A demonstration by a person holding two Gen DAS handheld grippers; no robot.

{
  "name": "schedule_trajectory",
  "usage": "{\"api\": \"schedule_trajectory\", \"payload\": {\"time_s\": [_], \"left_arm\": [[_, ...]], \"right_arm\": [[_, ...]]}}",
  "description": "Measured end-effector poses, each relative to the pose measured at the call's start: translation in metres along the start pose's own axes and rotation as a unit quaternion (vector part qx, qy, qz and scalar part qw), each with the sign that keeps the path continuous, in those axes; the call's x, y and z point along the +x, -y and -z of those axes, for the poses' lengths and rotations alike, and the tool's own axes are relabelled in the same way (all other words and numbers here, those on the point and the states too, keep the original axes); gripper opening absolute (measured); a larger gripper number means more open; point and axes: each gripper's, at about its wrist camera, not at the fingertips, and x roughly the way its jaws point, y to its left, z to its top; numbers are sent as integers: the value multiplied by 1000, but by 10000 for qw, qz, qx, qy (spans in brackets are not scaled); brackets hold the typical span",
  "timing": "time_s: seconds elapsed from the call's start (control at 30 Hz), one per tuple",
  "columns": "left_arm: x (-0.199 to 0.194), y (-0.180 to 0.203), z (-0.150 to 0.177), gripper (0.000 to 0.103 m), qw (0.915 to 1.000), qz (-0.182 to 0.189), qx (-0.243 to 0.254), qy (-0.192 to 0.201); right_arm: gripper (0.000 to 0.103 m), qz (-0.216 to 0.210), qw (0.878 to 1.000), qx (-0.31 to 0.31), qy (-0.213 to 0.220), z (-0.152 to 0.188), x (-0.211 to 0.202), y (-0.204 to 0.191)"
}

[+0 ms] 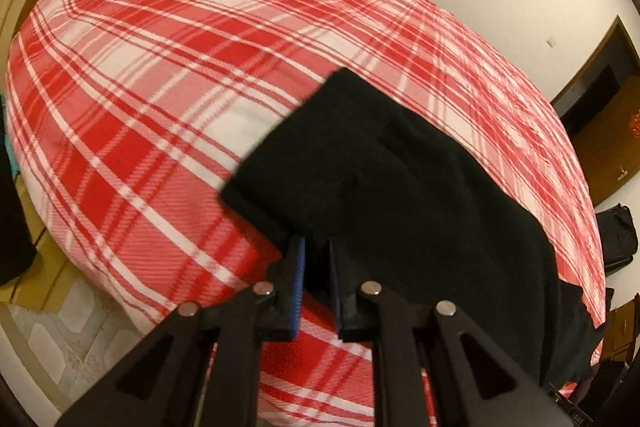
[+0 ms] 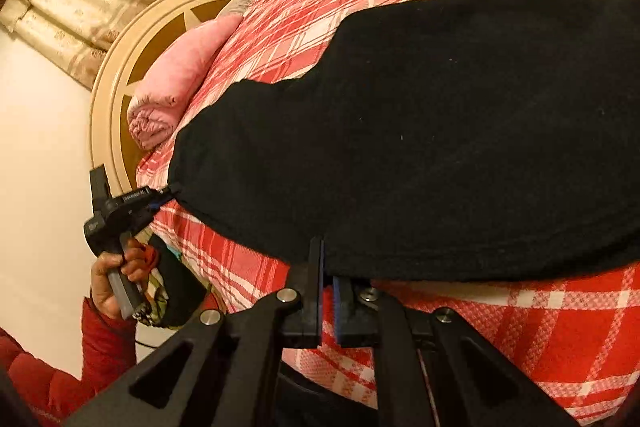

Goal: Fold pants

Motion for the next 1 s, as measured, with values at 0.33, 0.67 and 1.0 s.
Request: {"api": "schedule_trajectory", "payload": {"time_s": [0.33,0.67,1.0], "left_arm": [[-42,21,-31,38,9956,-462,150,801],[55,108,-40,47,9847,-610,1227,1075],[64,98,-4,55,9835,-768,1372,893]], "right_arm": [[76,-1002,9947,151,169,-23,-58,-1],[76,-375,9777,-1984,574,-112,17,-82],[76,-1119,9764,-1766,-542,-118,124,-107]]}}
